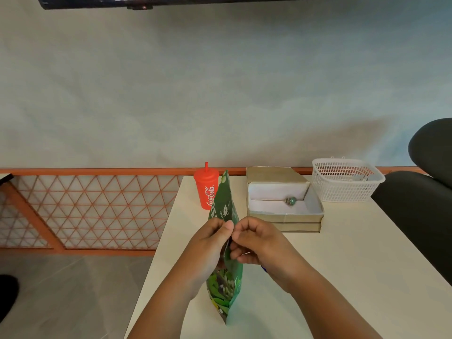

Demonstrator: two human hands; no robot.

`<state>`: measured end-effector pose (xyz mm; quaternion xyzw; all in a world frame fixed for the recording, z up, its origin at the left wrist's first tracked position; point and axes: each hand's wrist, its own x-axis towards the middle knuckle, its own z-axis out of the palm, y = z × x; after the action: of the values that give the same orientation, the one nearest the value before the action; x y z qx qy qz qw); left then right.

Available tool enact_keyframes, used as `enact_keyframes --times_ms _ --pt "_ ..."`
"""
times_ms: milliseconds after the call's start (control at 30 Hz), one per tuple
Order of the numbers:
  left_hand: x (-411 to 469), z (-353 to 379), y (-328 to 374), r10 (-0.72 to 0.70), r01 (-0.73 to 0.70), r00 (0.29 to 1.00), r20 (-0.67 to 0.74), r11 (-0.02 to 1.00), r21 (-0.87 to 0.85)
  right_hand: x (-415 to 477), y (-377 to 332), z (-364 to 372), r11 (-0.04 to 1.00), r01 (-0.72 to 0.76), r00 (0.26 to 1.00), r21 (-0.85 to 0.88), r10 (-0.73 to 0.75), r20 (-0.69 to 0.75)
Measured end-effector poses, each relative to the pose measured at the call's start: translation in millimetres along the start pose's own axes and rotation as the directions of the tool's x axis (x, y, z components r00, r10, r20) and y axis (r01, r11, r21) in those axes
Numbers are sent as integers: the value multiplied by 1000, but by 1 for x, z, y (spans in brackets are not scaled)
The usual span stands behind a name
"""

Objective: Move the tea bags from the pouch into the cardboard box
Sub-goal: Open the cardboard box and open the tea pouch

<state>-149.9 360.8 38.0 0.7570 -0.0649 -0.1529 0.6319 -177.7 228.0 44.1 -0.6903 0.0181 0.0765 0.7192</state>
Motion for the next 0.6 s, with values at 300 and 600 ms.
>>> enact_keyframes --times_ms 300,600 --pt "-3 1 -3 -9 17 998 65 993 -119 0 1 -2 999 -17 1000 29 17 -13" --pt "-5 -2 -3 20 -3 992 127 992 -129 -2 2 -3 994 -18 999 110 15 30"
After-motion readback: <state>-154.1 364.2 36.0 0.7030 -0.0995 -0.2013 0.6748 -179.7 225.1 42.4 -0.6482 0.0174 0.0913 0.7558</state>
